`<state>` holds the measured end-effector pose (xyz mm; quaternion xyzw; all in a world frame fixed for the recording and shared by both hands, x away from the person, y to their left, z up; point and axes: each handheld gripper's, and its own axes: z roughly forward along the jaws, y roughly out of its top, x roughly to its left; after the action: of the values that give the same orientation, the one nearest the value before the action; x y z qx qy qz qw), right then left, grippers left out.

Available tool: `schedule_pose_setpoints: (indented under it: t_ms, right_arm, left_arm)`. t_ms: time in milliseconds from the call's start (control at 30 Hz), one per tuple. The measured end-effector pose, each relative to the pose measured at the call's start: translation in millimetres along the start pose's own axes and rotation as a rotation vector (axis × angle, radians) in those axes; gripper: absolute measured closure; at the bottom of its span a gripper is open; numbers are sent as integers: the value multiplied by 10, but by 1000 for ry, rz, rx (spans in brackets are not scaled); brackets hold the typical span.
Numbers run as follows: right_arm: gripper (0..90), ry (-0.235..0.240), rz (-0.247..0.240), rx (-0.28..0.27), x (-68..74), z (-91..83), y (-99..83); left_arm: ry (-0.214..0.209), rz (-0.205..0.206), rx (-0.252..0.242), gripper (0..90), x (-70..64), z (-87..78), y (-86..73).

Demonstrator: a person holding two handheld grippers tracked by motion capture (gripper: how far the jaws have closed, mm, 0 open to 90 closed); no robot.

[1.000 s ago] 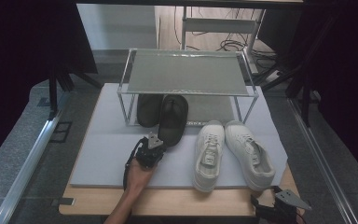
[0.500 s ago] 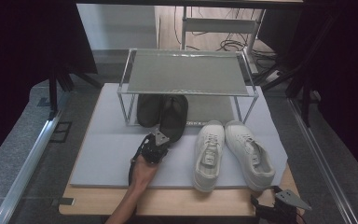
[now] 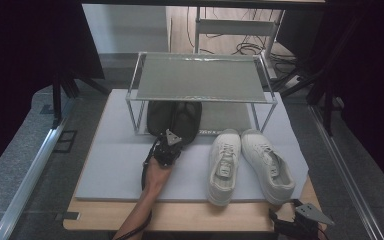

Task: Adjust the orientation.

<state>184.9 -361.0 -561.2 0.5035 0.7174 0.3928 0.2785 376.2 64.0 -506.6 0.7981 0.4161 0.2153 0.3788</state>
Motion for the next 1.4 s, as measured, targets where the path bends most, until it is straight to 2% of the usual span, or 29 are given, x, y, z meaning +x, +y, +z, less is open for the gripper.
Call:
schedule_pose_setpoints:
  t_ms: [433,900,1100,1400]
  right_arm:
    - [0,1,0,0,-1,-1,0]
    - [0,-2,0,-3,1,1,-2]
    - [0,1,-1,-1,-2,-1,-1]
    - [0,-1,0,-3,0,1,-2]
  left_arm:
    - [17,-31,0,894,90,146,82]
    - [34,-45,11,893,145,255,152]
    - [18,-76,9,882,153,253,151]
    - [-18,-65,-1,837,117,160,171]
